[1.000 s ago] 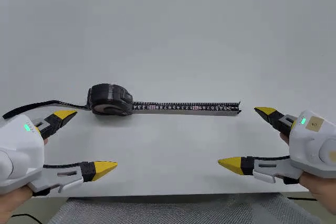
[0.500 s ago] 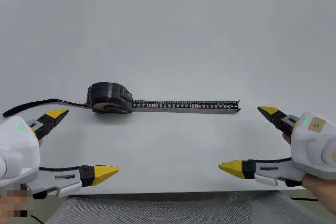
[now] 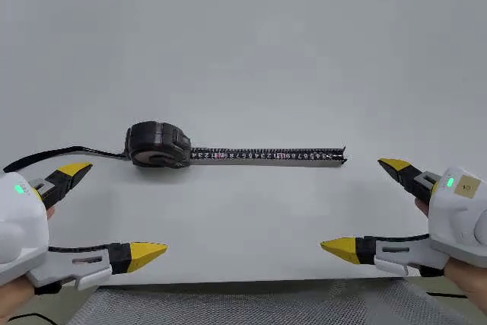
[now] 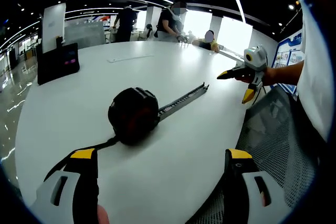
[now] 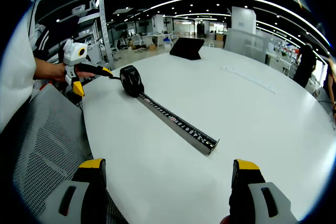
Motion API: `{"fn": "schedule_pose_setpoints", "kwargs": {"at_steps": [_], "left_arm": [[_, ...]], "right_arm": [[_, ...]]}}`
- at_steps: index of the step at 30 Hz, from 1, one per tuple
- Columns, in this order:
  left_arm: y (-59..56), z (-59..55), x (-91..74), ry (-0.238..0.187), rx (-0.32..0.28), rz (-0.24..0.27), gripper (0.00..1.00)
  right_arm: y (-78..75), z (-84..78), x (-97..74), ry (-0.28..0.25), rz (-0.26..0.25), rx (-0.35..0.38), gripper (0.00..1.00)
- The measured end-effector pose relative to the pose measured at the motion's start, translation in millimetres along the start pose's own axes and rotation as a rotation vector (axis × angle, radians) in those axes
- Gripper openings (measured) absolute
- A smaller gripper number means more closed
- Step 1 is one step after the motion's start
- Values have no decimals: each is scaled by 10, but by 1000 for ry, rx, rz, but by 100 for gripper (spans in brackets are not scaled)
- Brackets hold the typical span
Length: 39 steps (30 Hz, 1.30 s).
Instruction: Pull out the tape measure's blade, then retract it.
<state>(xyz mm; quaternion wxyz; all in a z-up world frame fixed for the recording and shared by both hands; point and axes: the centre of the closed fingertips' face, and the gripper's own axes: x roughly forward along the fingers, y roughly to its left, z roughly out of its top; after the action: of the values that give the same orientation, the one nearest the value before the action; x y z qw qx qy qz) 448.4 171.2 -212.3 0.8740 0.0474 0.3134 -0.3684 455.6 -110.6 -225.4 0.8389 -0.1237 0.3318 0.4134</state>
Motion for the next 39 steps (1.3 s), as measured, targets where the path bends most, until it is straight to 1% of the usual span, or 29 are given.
{"fn": "schedule_pose_setpoints", "kwargs": {"at_steps": [4,12,15,24,34,35,39], "left_arm": [[8,-14,5,7,-1,4,99],[18,8,5,0,-11,7,99],[12,4,5,1,-12,6,99],[22,8,2,-2,-19,10,99],[40,22,11,-3,-43,21,98],[25,30,22,-7,-57,16,98],[15,33,31,-9,-58,17,98]], "right_arm": [[-9,8,-2,-1,0,-1,99],[-9,20,-10,-1,0,-3,99],[-5,22,-17,-3,0,1,98],[-8,37,-38,-5,-6,1,98],[8,48,-29,-7,-4,-2,98],[6,53,-29,-8,-4,-2,98],[2,64,-36,-12,-5,0,98]]}}
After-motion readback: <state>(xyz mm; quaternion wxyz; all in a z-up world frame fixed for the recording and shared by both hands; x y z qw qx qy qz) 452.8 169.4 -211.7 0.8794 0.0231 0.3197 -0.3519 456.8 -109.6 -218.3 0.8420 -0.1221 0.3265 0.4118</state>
